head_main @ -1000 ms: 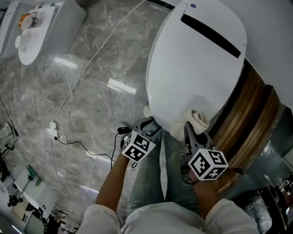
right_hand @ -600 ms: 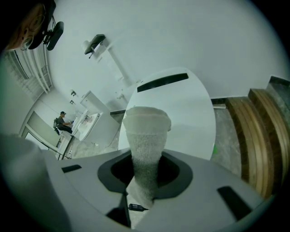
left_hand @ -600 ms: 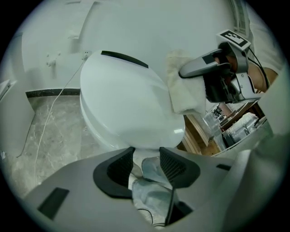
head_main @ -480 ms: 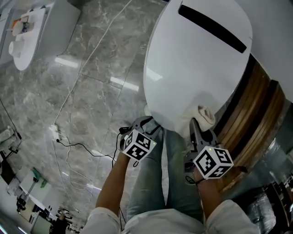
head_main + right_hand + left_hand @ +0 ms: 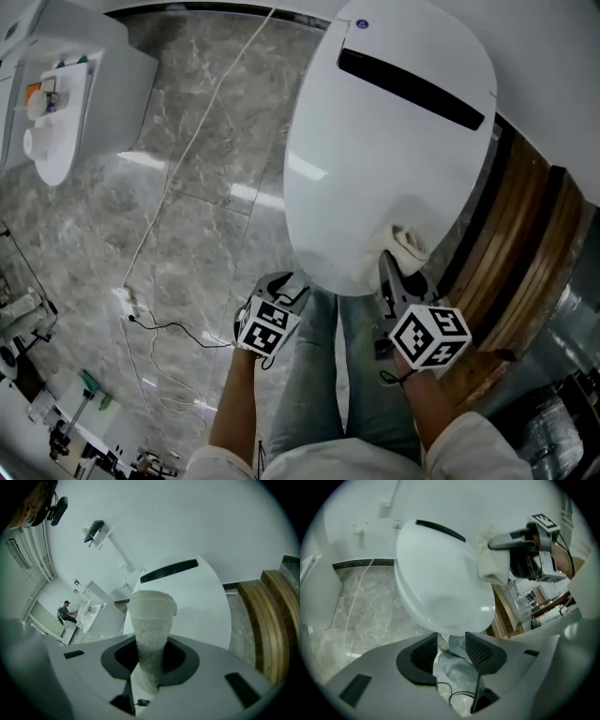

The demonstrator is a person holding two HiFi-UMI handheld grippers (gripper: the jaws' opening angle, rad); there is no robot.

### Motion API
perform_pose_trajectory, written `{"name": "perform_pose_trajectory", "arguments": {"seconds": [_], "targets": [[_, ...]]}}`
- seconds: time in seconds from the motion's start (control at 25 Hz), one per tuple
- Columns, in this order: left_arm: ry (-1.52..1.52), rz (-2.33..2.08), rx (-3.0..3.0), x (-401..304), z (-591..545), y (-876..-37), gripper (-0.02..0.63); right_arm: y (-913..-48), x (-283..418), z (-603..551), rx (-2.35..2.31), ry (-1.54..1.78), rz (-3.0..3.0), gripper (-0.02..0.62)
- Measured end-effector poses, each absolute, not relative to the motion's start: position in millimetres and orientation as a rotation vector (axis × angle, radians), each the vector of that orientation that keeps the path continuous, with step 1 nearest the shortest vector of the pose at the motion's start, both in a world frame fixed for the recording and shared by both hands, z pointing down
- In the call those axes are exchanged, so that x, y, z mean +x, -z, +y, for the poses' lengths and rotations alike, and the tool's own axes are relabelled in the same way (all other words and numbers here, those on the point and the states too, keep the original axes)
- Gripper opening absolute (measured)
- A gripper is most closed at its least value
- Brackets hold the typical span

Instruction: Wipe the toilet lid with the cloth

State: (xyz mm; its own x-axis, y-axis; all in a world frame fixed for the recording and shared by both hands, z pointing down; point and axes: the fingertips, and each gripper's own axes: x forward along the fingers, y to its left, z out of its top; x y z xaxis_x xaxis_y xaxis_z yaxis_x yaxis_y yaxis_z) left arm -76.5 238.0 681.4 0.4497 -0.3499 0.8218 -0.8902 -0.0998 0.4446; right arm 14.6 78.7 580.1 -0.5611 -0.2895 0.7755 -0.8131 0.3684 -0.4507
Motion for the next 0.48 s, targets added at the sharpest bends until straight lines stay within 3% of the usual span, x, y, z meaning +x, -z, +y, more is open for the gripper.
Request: {"name": "perform_pose_trajectory", "arguments": {"seconds": [0.12,0.24,0.48], "targets": [[-0.542,-1.289,1.59,-120.6,200.5,-625.7,0.191,-574.6,-5.3,54.2,0.939,-1.149,-2.042,0.087],[-0.473,-1.529,1.59,-168.0,124.6,-572.7,0.016,-565.8,-50.3,18.2,0.923,-1.209,-2.093,0.087],[-0.442,-1.77,1.541,-241.8,-11.2,-554.1,0.014,-569.9,-170.6,-58.4,0.79,-1.27,-2.201,0.087]]}}
